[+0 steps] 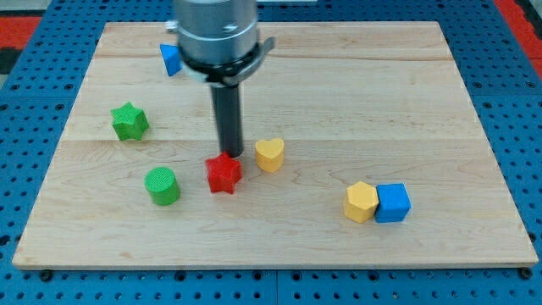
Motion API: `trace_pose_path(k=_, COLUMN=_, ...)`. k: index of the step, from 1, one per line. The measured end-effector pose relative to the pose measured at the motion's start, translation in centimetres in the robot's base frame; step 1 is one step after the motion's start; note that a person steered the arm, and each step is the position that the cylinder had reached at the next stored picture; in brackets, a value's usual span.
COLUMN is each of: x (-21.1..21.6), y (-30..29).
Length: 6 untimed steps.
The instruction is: Push the red star to the right side of the yellow hexagon
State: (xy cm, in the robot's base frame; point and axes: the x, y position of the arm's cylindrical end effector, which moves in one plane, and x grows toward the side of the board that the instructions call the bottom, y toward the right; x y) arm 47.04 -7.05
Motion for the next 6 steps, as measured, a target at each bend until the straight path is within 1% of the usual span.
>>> trace_pose_path(k=1, x=0.5, y=-3.8)
trace_pose_path(k=3, x=0.8, y=-3.6)
trace_pose_path(k=4, x=3.2, y=-3.7)
trace_pose_path(k=6, x=3.9, y=0.0)
